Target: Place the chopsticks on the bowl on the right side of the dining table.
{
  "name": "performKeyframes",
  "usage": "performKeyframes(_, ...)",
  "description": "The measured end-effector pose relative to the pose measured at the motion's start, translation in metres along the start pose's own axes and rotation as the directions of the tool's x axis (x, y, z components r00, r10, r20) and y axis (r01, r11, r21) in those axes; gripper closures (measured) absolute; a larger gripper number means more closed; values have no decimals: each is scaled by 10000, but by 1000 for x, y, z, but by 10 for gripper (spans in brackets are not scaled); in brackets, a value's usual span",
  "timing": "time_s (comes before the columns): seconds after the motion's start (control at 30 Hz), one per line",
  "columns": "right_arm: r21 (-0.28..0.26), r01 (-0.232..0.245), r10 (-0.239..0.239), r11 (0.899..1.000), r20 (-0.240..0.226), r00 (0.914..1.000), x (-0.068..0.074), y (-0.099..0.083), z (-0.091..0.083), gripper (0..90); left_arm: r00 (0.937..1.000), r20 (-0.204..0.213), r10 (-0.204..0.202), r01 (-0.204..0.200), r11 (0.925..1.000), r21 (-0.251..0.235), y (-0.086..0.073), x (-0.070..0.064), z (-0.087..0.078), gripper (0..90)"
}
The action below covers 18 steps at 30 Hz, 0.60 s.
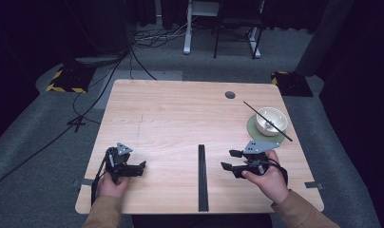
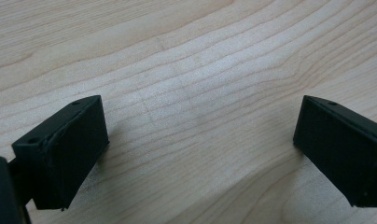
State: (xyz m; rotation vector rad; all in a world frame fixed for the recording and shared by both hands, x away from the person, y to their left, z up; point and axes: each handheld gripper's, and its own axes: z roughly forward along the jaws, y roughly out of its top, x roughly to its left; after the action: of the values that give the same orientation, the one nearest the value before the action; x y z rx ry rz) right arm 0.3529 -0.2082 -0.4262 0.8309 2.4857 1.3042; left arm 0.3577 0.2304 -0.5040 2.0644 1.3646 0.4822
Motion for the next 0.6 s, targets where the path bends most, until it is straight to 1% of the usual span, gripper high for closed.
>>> performKeyframes(0.03,62,10,-9,10000,-39,10000,1,-1,2,396,10000,-4,1,-1,10000,0,0,0,0,33)
performKeyframes(0.07,39,-90,90,10000,-62,9999,3,-3,5,396,10000,-1,0,0,10000,-1,0,0,0,33)
performKeyframes(0.17,144,-63,66,9999,-189,9998,7,-7,13,396,10000,2,7,-7,10000,-8,0,0,0,33)
performKeyframes(0.2,163,-179,183,9997,-248,9995,10,-9,16,396,10000,-2,-2,2,10000,1,0,0,0,33)
performKeyframes(0.23,182,-112,117,9998,-263,9996,10,-10,17,396,10000,1,-1,1,10000,0,0,0,0,33)
performKeyframes(0.3,183,-157,162,9997,-276,9995,13,-13,21,395,10000,-5,-1,1,10000,-1,0,0,0,33)
performKeyframes(0.4,157,-76,79,9998,-181,9998,15,-18,27,395,10000,-3,1,-1,10000,0,0,0,0,33)
performKeyframes(0.47,60,-119,120,9999,-148,9998,16,-21,28,394,10000,-3,1,-1,10000,-1,0,0,0,33)
performKeyframes(0.5,7,-253,253,9997,-178,9995,17,-23,29,394,10000,-2,3,-3,10000,4,0,0,0,33)
performKeyframes(0.57,170,-86,89,9998,-186,9998,17,-25,32,392,10000,-4,-1,1,10000,-1,0,0,0,33)
performKeyframes(0.6,115,-220,222,9997,-205,9995,18,-26,33,392,10000,2,6,-6,10000,-8,0,0,0,33)
